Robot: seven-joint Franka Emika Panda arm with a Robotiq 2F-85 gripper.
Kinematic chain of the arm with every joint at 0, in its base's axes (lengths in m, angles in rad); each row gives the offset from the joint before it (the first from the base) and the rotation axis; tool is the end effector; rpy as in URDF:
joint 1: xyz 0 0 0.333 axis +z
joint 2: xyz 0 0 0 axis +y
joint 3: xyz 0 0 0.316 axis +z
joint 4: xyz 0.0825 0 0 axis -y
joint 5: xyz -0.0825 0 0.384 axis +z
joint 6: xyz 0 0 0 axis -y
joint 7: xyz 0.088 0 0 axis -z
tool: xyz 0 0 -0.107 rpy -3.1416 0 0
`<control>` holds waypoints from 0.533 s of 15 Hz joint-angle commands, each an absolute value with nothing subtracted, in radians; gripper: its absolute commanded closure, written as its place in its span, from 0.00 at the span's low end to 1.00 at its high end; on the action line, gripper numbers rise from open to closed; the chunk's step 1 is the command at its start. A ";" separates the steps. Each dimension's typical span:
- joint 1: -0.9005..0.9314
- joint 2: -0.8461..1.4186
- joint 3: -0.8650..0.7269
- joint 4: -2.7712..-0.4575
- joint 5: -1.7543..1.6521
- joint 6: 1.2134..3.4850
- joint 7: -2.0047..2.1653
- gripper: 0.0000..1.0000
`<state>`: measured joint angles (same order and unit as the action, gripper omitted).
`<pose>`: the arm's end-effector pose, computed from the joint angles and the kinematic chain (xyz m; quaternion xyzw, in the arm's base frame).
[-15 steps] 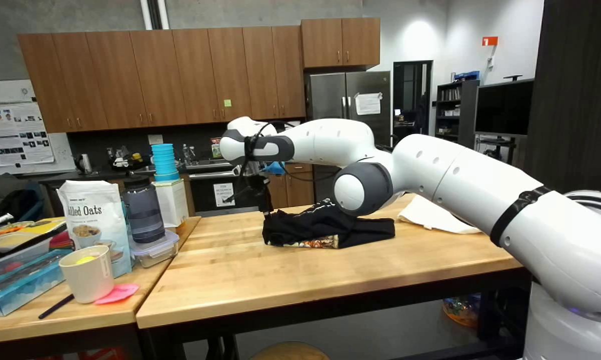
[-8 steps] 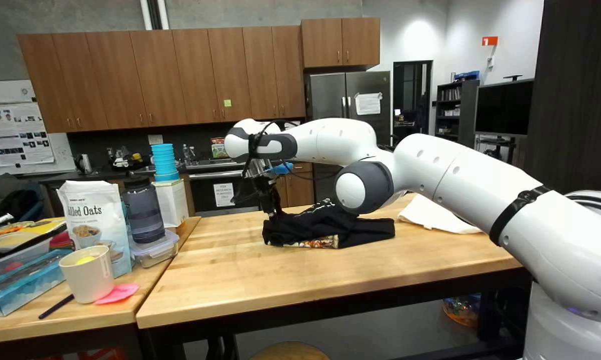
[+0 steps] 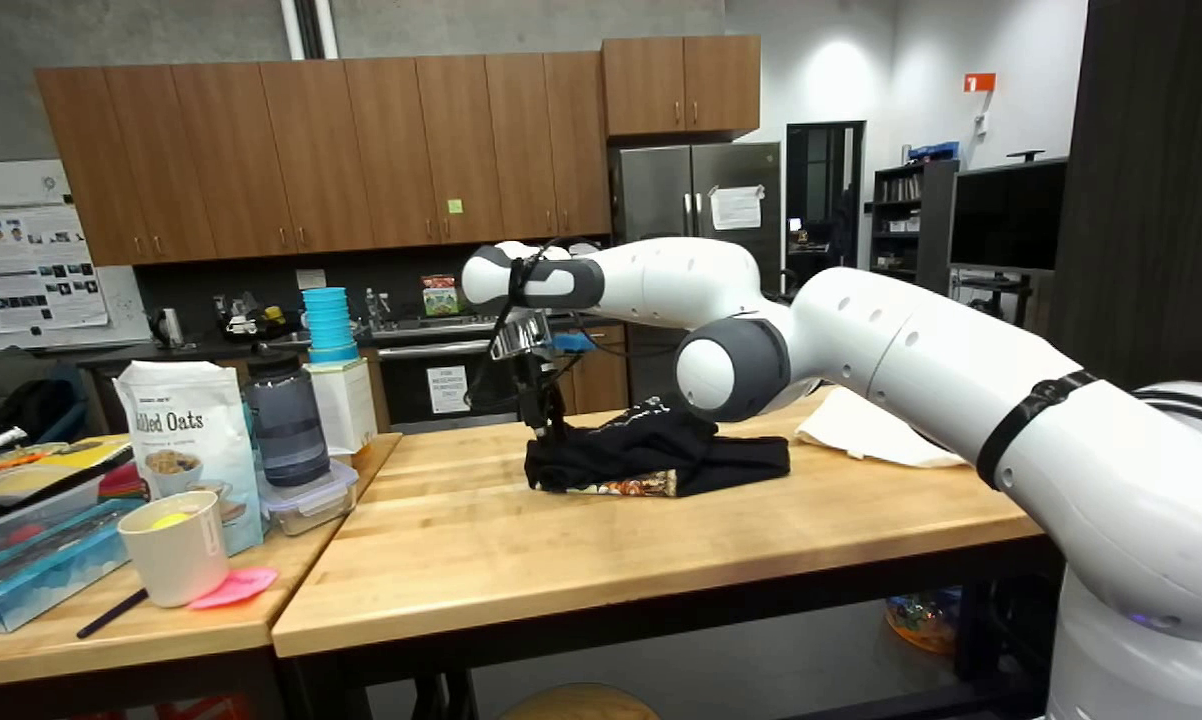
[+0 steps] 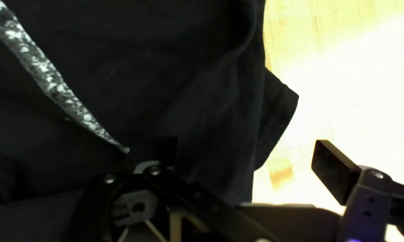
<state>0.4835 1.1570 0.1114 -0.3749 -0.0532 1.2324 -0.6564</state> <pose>0.6570 0.3730 0.3548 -0.8188 -0.5542 0.1462 0.0337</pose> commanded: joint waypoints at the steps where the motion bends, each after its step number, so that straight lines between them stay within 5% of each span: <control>1: 0.467 1.179 0.134 -0.354 -0.031 1.220 -0.653 0.00; 8: 0.474 1.226 0.120 -0.353 -0.056 1.229 -0.676 0.00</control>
